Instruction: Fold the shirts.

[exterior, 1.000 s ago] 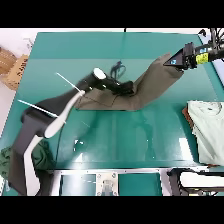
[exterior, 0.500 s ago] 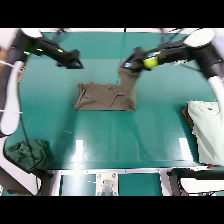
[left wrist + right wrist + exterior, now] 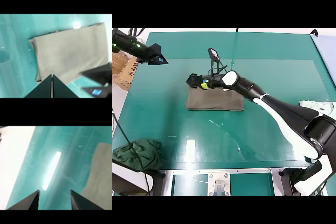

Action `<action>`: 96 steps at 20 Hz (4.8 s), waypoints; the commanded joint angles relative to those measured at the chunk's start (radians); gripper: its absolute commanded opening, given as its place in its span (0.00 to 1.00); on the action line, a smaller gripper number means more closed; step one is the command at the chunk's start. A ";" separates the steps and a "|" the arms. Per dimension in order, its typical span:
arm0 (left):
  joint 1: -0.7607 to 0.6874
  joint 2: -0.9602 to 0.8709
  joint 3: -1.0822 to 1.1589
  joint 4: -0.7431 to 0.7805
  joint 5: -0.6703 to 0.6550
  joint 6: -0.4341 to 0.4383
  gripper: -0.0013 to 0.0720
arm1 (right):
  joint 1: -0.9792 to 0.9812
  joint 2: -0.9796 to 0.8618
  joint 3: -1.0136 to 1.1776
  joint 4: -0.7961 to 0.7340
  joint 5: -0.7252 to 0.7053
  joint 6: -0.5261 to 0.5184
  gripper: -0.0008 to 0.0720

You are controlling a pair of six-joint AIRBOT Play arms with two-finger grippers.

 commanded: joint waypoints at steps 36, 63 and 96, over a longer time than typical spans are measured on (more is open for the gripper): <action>0.012 0.002 0.000 0.005 -0.045 0.021 0.05 | -0.906 0.444 -0.082 -0.148 0.585 0.134 0.04; 0.012 0.002 0.000 -0.002 -0.083 0.045 0.06 | -1.576 0.792 -0.531 -1.129 1.201 0.416 0.04; 0.012 0.780 -1.091 0.117 0.107 -0.034 0.05 | -0.411 0.712 -0.598 -0.680 0.662 0.404 0.04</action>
